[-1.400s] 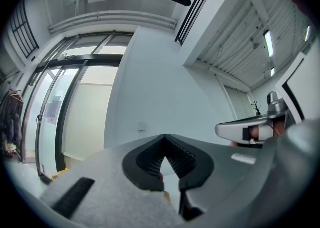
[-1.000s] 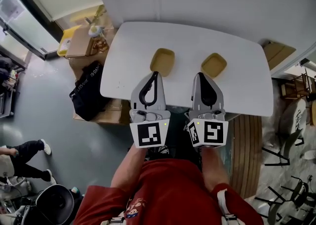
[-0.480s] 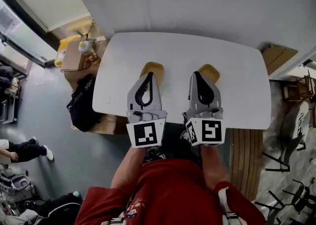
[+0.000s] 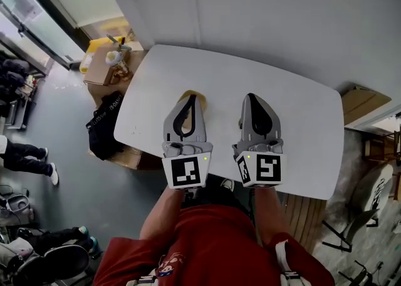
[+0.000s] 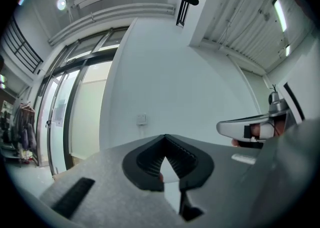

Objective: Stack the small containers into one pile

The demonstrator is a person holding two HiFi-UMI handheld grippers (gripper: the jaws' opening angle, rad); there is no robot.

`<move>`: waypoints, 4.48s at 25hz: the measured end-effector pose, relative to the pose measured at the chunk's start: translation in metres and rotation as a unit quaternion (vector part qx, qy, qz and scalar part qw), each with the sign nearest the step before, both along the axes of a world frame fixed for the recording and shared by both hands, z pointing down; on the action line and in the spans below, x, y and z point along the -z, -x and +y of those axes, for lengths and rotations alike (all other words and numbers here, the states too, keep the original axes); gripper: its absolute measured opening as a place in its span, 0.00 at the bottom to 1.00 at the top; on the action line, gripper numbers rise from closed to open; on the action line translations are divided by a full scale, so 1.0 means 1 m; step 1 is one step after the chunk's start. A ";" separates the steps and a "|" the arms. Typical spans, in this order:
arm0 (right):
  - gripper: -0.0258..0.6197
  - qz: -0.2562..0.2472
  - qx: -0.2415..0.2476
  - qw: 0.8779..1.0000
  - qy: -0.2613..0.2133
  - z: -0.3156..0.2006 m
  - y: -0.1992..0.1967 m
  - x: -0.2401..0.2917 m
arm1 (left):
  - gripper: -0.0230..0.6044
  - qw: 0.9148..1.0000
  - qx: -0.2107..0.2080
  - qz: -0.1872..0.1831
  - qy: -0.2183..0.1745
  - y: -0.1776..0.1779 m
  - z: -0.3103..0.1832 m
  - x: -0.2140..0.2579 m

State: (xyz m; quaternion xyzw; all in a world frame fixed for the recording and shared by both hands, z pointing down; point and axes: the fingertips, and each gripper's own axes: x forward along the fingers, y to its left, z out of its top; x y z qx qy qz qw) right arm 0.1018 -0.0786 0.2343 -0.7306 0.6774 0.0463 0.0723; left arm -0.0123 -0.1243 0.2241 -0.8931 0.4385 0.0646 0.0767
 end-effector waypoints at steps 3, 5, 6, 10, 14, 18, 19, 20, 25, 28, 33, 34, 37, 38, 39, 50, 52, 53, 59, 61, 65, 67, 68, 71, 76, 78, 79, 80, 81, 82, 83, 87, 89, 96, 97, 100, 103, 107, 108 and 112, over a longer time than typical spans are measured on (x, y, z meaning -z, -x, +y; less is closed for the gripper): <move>0.04 0.004 0.026 1.000 0.001 -0.014 -0.009 -0.002 | 0.04 1.000 0.028 -0.006 0.010 -0.006 -0.010 -0.006; 0.04 0.001 0.040 0.999 0.003 -0.023 -0.013 -0.005 | 0.04 0.998 0.049 -0.006 0.027 -0.006 -0.018 -0.012; 0.04 -0.002 0.045 0.999 0.005 -0.027 -0.015 -0.008 | 0.04 0.998 0.059 -0.006 0.032 -0.004 -0.022 -0.014; 0.04 -0.009 0.061 0.998 0.015 -0.042 -0.013 -0.018 | 0.04 0.995 0.090 -0.010 0.038 0.008 -0.033 -0.024; 0.04 0.002 0.083 0.996 0.030 -0.059 0.002 -0.029 | 0.04 0.990 0.120 -0.029 0.068 0.026 -0.047 -0.047; 0.04 0.023 0.108 0.992 0.062 -0.088 0.021 -0.044 | 0.04 0.987 0.133 -0.031 0.088 0.042 -0.072 -0.064; 0.04 0.028 0.113 0.991 0.071 -0.096 0.025 -0.049 | 0.04 0.986 0.133 -0.034 0.095 0.045 -0.078 -0.070; 0.04 0.033 0.118 0.989 0.080 -0.103 0.029 -0.054 | 0.04 0.985 0.133 -0.037 0.103 0.047 -0.083 -0.077; 0.04 0.050 0.137 0.983 0.116 -0.134 0.044 -0.079 | 0.04 0.980 0.140 -0.042 0.134 0.059 -0.100 -0.105; 0.04 0.065 0.156 0.975 0.147 -0.152 0.057 -0.102 | 0.04 0.976 0.147 -0.043 0.155 0.070 -0.110 -0.123; 0.04 0.078 0.169 0.963 0.194 -0.174 0.067 -0.136 | 0.06 0.964 0.157 -0.048 0.209 0.084 -0.122 -0.159; 0.04 0.082 0.172 0.960 0.203 -0.178 0.069 -0.143 | 0.07 0.961 0.159 -0.049 0.220 0.085 -0.123 -0.167; 0.04 0.090 0.184 0.951 0.233 -0.186 0.071 -0.163 | 0.09 0.953 0.165 -0.049 0.250 0.087 -0.124 -0.187; 0.04 0.092 0.189 0.947 0.242 -0.188 0.072 -0.169 | 0.10 0.950 0.165 -0.049 0.259 0.087 -0.123 -0.193; 0.05 0.095 0.195 0.943 0.252 -0.191 0.073 -0.176 | 0.11 0.947 0.164 -0.050 0.271 0.088 -0.123 -0.200; 0.13 0.134 0.251 0.890 0.357 -0.213 0.089 -0.250 | 0.27 0.909 0.170 -0.055 0.377 0.096 -0.112 -0.269; 0.15 0.151 0.263 0.875 0.377 -0.214 0.094 -0.265 | 0.31 0.902 0.171 -0.055 0.391 0.098 -0.110 -0.281; 0.16 0.160 0.266 0.869 0.385 -0.215 0.096 -0.272 | 0.33 0.900 0.171 -0.056 0.398 0.099 -0.109 -0.287; 0.19 0.188 0.271 0.849 0.414 -0.227 0.097 -0.301 | 0.37 0.872 0.173 -0.046 0.455 0.102 -0.103 -0.326; 0.23 0.197 0.275 0.837 0.430 -0.229 0.096 -0.314 | 0.37 0.867 0.174 -0.054 0.464 0.103 -0.101 -0.337; 0.24 0.200 0.282 0.819 0.457 -0.231 0.095 -0.332 | 0.37 0.851 0.167 -0.046 0.496 0.098 -0.094 -0.355; 0.24 0.201 0.284 0.814 0.465 -0.233 0.095 -0.338 | 0.37 0.842 0.168 -0.036 0.512 0.097 -0.093 -0.363; 0.24 0.202 0.285 0.811 0.469 -0.234 0.095 -0.341 | 0.37 0.837 0.168 -0.032 0.519 0.096 -0.092 -0.366; 0.24 0.203 0.288 0.803 0.480 -0.235 0.096 -0.349 | 0.37 0.828 0.163 -0.025 0.536 0.093 -0.090 -0.373; 0.23 0.205 0.290 0.794 0.494 -0.235 0.096 -0.359 | 0.34 0.822 0.156 -0.014 0.547 0.092 -0.092 -0.379; 0.20 0.207 0.288 0.793 0.496 -0.234 0.095 -0.360 | 0.34 0.822 0.157 -0.011 0.548 0.093 -0.092 -0.380; 0.19 0.207 0.287 0.793 0.496 -0.233 0.095 -0.360 | 0.34 0.822 0.158 -0.011 0.548 0.094 -0.092 -0.380; 0.17 0.207 0.285 0.794 0.496 -0.233 0.095 -0.360 | 0.33 0.822 0.158 -0.012 0.547 0.094 -0.092 -0.380; 0.16 0.206 0.284 0.795 0.495 -0.233 0.096 -0.360 | 0.32 0.822 0.159 -0.013 0.547 0.095 -0.093 -0.380; 0.14 0.206 0.282 0.796 0.495 -0.233 0.096 -0.359 | 0.30 0.822 0.161 -0.014 0.546 0.095 -0.093 -0.380; 0.13 0.207 0.280 0.796 0.494 -0.233 0.096 -0.359 | 0.30 0.822 0.163 -0.014 0.546 0.096 -0.094 -0.381; 0.10 0.213 0.277 0.797 0.493 -0.231 0.094 -0.355 | 0.26 0.822 0.172 -0.013 0.543 0.099 -0.095 -0.379; 0.10 0.214 0.277 0.800 0.488 -0.230 0.094 -0.352 | 0.24 0.821 0.178 -0.009 0.543 0.101 -0.096 -0.378; 0.09 0.203 0.261 0.820 0.467 -0.227 0.087 -0.336 | 0.18 0.831 0.190 -0.009 0.523 0.105 -0.107 -0.366; 0.09 0.202 0.258 0.825 0.460 -0.228 0.087 -0.332 | 0.18 0.833 0.190 -0.010 0.519 0.106 -0.109 -0.364; 0.09 0.199 0.246 0.844 0.433 -0.230 0.085 -0.318 | 0.17 0.843 0.188 -0.010 0.503 0.105 -0.117 -0.356; 0.09 0.176 0.222 0.865 0.414 -0.230 0.080 -0.305 | 0.16 0.859 0.186 -0.016 0.477 0.104 -0.125 -0.342; 0.08 0.147 0.182 0.895 0.381 -0.230 0.071 -0.281 | 0.15 0.884 0.179 -0.033 0.431 0.101 -0.135 -0.319; 0.08 0.142 0.173 0.901 0.372 -0.229 0.069 -0.275 | 0.15 0.889 0.176 -0.035 0.420 0.099 -0.137 -0.313; 0.08 0.125 0.139 0.921 0.342 -0.221 0.058 -0.252 | 0.14 0.908 0.165 -0.043 0.384 0.093 -0.143 -0.291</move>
